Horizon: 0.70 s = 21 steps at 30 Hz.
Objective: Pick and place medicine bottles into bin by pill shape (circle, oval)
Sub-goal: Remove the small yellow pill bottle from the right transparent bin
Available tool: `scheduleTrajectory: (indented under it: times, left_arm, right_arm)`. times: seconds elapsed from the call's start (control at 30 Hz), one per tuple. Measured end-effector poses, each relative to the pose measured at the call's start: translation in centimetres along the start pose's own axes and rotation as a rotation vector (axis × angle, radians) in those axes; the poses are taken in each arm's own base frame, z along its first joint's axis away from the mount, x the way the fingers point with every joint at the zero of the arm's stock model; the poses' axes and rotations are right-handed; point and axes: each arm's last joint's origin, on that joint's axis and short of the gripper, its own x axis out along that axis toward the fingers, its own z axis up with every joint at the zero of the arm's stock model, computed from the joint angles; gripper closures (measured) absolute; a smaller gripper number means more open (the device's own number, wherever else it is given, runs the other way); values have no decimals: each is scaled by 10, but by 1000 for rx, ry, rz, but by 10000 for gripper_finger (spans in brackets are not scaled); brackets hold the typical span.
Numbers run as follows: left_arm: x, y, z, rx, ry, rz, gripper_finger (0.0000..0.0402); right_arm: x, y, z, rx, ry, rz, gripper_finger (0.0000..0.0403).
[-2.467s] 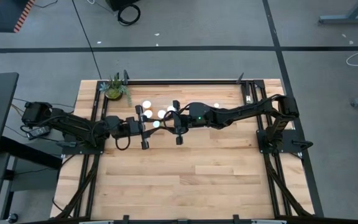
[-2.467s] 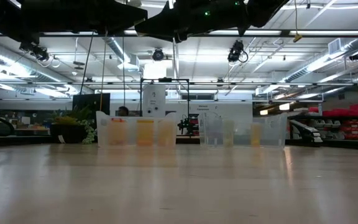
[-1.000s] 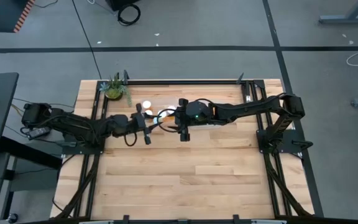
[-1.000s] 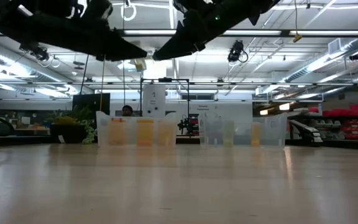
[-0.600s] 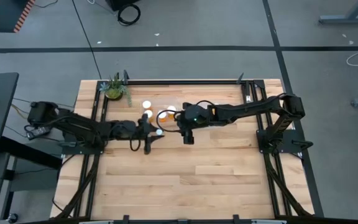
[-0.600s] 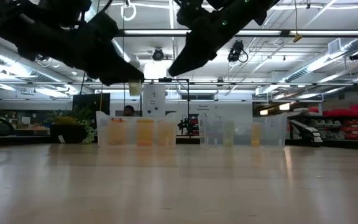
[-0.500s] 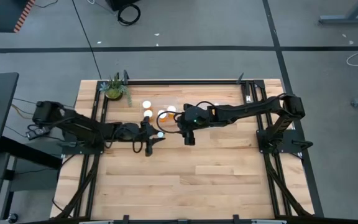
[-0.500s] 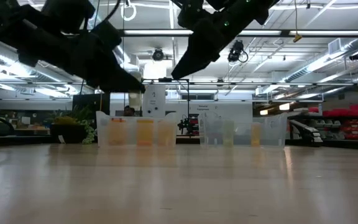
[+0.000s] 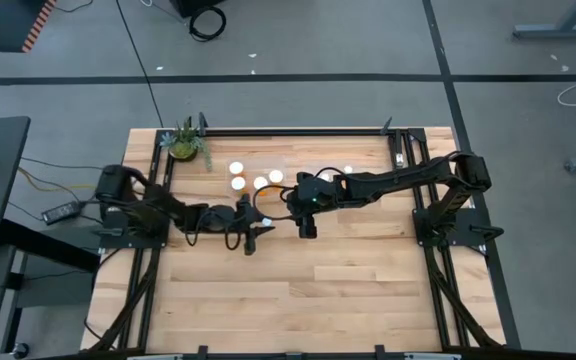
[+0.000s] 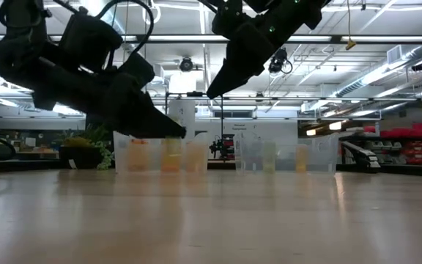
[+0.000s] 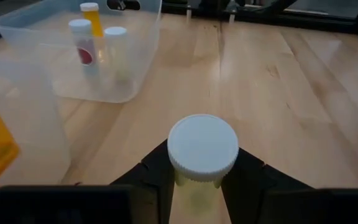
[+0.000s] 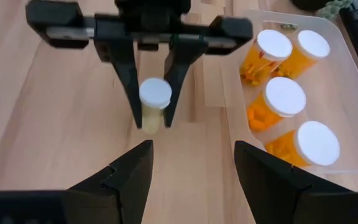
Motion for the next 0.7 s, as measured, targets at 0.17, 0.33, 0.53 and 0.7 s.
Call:
scheduleTrajectory:
  times: [0.17,0.33,0.53,0.7]
  left_arm:
    - [6,-3,-11,-3,-20,-15,286]
    - [15,-9,-14,6,-6,-28,280]
    - [31,-24,-21,46,21,-61,286]
    - [46,-31,-23,53,17,-71,281]
  right_arm:
    - [0,0,0,-1,0,0,171]
    - [0,0,0,-1,0,0,171]
    - [0,0,0,8,0,0,171]
    - [0,0,0,10,0,0,171]
